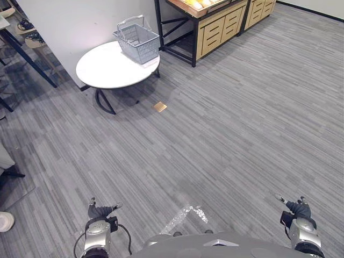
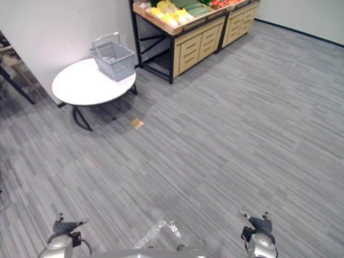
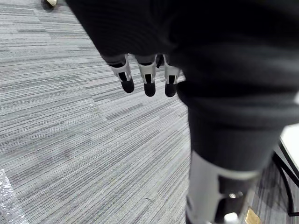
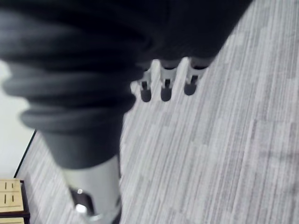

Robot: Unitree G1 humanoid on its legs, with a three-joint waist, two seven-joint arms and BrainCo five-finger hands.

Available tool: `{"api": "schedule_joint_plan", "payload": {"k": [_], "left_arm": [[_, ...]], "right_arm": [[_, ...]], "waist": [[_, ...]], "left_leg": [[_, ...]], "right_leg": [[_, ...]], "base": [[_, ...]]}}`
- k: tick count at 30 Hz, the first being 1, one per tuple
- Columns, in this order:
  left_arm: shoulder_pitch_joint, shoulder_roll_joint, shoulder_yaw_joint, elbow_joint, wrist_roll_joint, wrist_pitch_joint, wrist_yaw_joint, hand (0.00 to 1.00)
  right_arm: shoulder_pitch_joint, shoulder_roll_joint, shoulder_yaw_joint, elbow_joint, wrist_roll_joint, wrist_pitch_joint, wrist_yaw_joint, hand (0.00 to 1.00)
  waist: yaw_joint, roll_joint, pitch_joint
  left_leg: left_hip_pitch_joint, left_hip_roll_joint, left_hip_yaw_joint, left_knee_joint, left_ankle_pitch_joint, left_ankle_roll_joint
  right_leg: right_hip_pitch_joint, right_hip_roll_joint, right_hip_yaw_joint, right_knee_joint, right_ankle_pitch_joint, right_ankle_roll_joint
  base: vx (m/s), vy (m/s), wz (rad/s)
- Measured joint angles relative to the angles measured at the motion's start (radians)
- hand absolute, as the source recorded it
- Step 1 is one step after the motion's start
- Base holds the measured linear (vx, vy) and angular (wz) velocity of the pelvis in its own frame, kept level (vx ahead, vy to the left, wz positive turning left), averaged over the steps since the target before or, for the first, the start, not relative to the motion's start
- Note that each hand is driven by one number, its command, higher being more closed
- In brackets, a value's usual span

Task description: Pick vegetable in the basket

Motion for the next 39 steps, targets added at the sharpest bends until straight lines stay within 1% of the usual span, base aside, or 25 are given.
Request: {"api": "schedule_joint_plan", "payload": {"k": [4, 12, 15, 17, 21, 22, 24, 25, 26, 27, 28, 29, 30, 31, 32, 33, 34, 35, 36, 37, 38, 39], "left_arm": [[0.021, -0.033, -0.007, 0.003, 0.0, 0.003, -0.006, 0.0], [0.03, -0.042, -0.024, 0.021, -0.006, 0.004, -0.008, 0.0], [0.028, -0.042, -0.025, 0.021, -0.006, 0.005, -0.008, 0.0], [0.021, -0.041, -0.037, 0.021, -0.005, 0.005, -0.007, 0.0], [0.007, -0.039, -0.045, 0.021, -0.005, 0.006, -0.007, 0.0], [0.005, -0.038, -0.044, 0.021, -0.005, 0.007, -0.007, 0.0], [0.003, -0.032, -0.039, 0.021, -0.005, 0.007, -0.006, 0.0], [0.002, -0.021, -0.032, 0.019, -0.005, 0.007, -0.007, 0.0], [0.003, -0.014, -0.026, 0.016, -0.005, 0.007, -0.007, 0.0], [0.002, -0.003, -0.005, 0.004, -0.003, 0.007, -0.007, 0.0], [-0.003, 0.007, 0.01, -0.011, -0.003, 0.007, -0.007, 0.0], [-0.009, 0.016, 0.027, -0.03, -0.003, 0.007, -0.007, 0.0], [-0.009, 0.021, 0.034, -0.038, -0.004, 0.007, -0.007, 0.0], [-0.007, 0.036, 0.049, -0.04, -0.006, 0.006, -0.005, 0.0], [-0.008, 0.047, 0.057, -0.04, -0.006, 0.006, -0.005, 0.0], [-0.011, 0.058, 0.058, -0.04, -0.006, 0.006, -0.005, 0.0], [-0.012, 0.068, 0.059, -0.04, -0.006, 0.005, -0.005, 0.0], [-0.012, 0.07, 0.066, -0.04, -0.006, 0.004, -0.005, 0.0], [-0.013, 0.069, 0.066, -0.04, -0.006, 0.004, -0.006, 0.0], [-0.019, 0.065, 0.065, -0.039, -0.005, 0.004, -0.007, 0.0], [-0.021, 0.065, 0.065, -0.038, -0.005, 0.004, -0.007, 0.0], [-0.005, 0.072, 0.066, -0.03, -0.003, 0.003, -0.007, 0.0]], "right_arm": [[0.0, 0.021, 0.016, -0.001, -0.007, 0.0, 0.0, 0.0], [0.005, 0.022, 0.029, 0.034, -0.006, 0.002, 0.02, 0.0], [0.006, 0.028, 0.038, 0.057, -0.001, 0.005, 0.027, 0.0], [0.009, 0.04, 0.038, 0.066, 0.003, 0.007, 0.032, 0.0], [0.004, 0.056, 0.041, 0.068, 0.0, 0.012, 0.041, 0.0], [0.004, 0.057, 0.041, 0.068, -0.004, 0.012, 0.042, 0.0], [0.002, 0.057, 0.041, 0.07, -0.008, 0.012, 0.042, 0.0], [-0.005, 0.057, 0.048, 0.078, -0.008, 0.013, 0.041, 0.0], [-0.006, 0.054, 0.056, 0.078, -0.008, 0.013, 0.041, 0.0], [-0.008, 0.046, 0.076, 0.076, -0.008, 0.012, 0.042, 0.0], [-0.006, 0.036, 0.088, 0.075, -0.008, 0.012, 0.043, 0.0], [0.0, 0.012, 0.099, 0.075, -0.008, 0.012, 0.042, 0.0], [-0.002, -0.003, 0.1, 0.073, -0.008, 0.012, 0.041, 0.0], [0.002, -0.038, 0.104, 0.073, -0.008, 0.013, 0.038, 0.0], [0.001, -0.054, 0.103, 0.073, -0.008, 0.012, 0.036, 0.0], [-0.001, -0.07, 0.1, 0.073, -0.008, 0.012, 0.035, 0.0], [-0.004, -0.082, 0.091, 0.073, -0.008, 0.012, 0.035, 0.0], [-0.008, -0.096, 0.072, 0.076, -0.008, 0.012, 0.035, 0.0], [-0.008, -0.104, 0.064, 0.079, -0.009, 0.012, 0.035, 0.0], [-0.012, -0.119, 0.046, 0.094, -0.012, 0.01, 0.037, 0.0], [-0.012, -0.124, 0.044, 0.1, -0.017, 0.01, 0.038, 0.0], [-0.011, -0.126, 0.046, 0.114, -0.033, 0.01, 0.039, 0.0]], "waist": [[-0.001, -0.002, 0.001], [-0.002, -0.002, 0.001], [-0.001, -0.003, 0.002], [-0.009, -0.007, 0.007], [-0.006, -0.012, 0.019], [-0.006, -0.013, 0.027], [-0.002, -0.012, 0.036], [0.001, -0.02, 0.04], [0.003, -0.022, 0.043], [0.004, -0.021, 0.055], [0.0, -0.02, 0.072], [0.003, -0.009, 0.097], [0.004, -0.001, 0.106], [0.014, -0.004, 0.119], [0.019, -0.005, 0.12], [0.02, -0.012, 0.122], [0.021, -0.014, 0.122], [0.023, -0.015, 0.122], [0.024, -0.015, 0.122], [0.024, -0.01, 0.12], [0.029, -0.004, 0.119], [0.041, 0.003, 0.115]], "left_leg": [[0.002, 0.0, 0.006, 0.001, 0.0, 0.0], [0.0, -0.001, -0.007, -0.002, 0.004, -0.001], [-0.001, -0.003, -0.017, -0.024, 0.019, -0.003], [-0.006, -0.006, -0.041, -0.028, 0.025, -0.002], [-0.022, -0.008, -0.055, -0.028, 0.028, -0.002], [-0.021, -0.008, -0.056, -0.029, 0.026, -0.005], [-0.021, -0.006, -0.047, -0.015, -0.001, -0.02], [-0.064, 0.001, -0.025, 0.085, -0.059, -0.032], [-0.094, 0.01, -0.012, 0.158, -0.094, -0.041], [-0.166, 0.039, 0.03, 0.346, -0.156, -0.076], [-0.23, 0.07, 0.059, 0.523, -0.175, -0.093], [-0.309, 0.122, 0.084, 0.745, -0.158, -0.091], [-0.348, 0.15, 0.091, 0.844, -0.132, -0.093], [-0.409, 0.201, 0.117, 0.978, -0.139, -0.09], [-0.429, 0.217, 0.129, 0.971, -0.165, -0.088], [-0.451, 0.217, 0.133, 0.933, -0.183, -0.089], [-0.472, 0.213, 0.137, 0.865, -0.188, -0.088], [-0.492, 0.205, 0.15, 0.734, -0.176, -0.087], [-0.499, 0.199, 0.158, 0.653, -0.155, -0.086], [-0.509, 0.185, 0.163, 0.432, -0.067, -0.079], [-0.508, 0.188, 0.16, 0.354, -0.032, -0.076], [-0.506, 0.197, 0.164, 0.3, 0.062, -0.071]], "right_leg": [[0.0, 0.0, 0.0, 0.001, 0.0, 0.0], [0.001, -0.002, -0.018, 0.002, -0.001, 0.001], [-0.003, -0.003, -0.03, 0.004, -0.007, -0.002], [-0.009, -0.008, -0.058, 0.023, -0.023, -0.006], [-0.041, -0.014, -0.072, 0.067, -0.051, -0.012], [-0.04, -0.014, -0.074, 0.073, -0.058, -0.012], [-0.05, -0.016, -0.072, 0.102, -0.083, -0.017], [-0.062, -0.022, -0.063, 0.129, -0.105, -0.019], [-0.066, -0.023, -0.058, 0.139, -0.115, -0.025], [-0.065, -0.021, -0.055, 0.151, -0.136, -0.035], [-0.048, -0.019, -0.057, 0.151, -0.143, -0.036], [-0.016, -0.008, -0.051, 0.15, -0.149, -0.044], [0.002, -0.002, -0.047, 0.15, -0.155, -0.051], [0.041, -0.002, -0.023, 0.151, -0.17, -0.064], [0.055, -0.014, -0.011, 0.151, -0.179, -0.059], [0.068, -0.03, -0.002, 0.148, -0.189, -0.053], [0.077, -0.048, 0.004, 0.143, -0.196, -0.046], [0.096, -0.074, 0.009, 0.123, -0.202, -0.036], [0.107, -0.088, 0.01, 0.109, -0.204, -0.033], [0.134, -0.112, 0.011, 0.076, -0.207, -0.028], [0.146, -0.115, 0.013, 0.064, -0.208, -0.026], [0.165, -0.125, 0.017, 0.05, -0.221, -0.003]], "base": [[-0.02, -0.018, -0.02], [-0.01, -0.015, 0.04], [-0.03, -0.032, 0.12], [-0.02, -0.038, 0.3], [0.0, -0.035, 0.14], [0.04, -0.029, 0.12], [0.06, -0.032, -0.03], [0.08, -0.046, -0.12], [0.08, -0.072, -0.11], [0.06, -0.097, -0.04], [0.1, -0.099, -0.09], [0.11, -0.067, -0.11], [0.26, 0.0, -0.33], [0.27, 0.028, -0.38], [0.29, 0.042, -0.43], [0.25, 0.052, -0.29], [0.34, 0.099, -0.21], [0.36, 0.128, -0.16], [0.47, 0.244, -0.22], [0.42, 0.258, -0.23], [0.52, 0.377, -0.38], [0.36, 0.298, -0.33]]}}
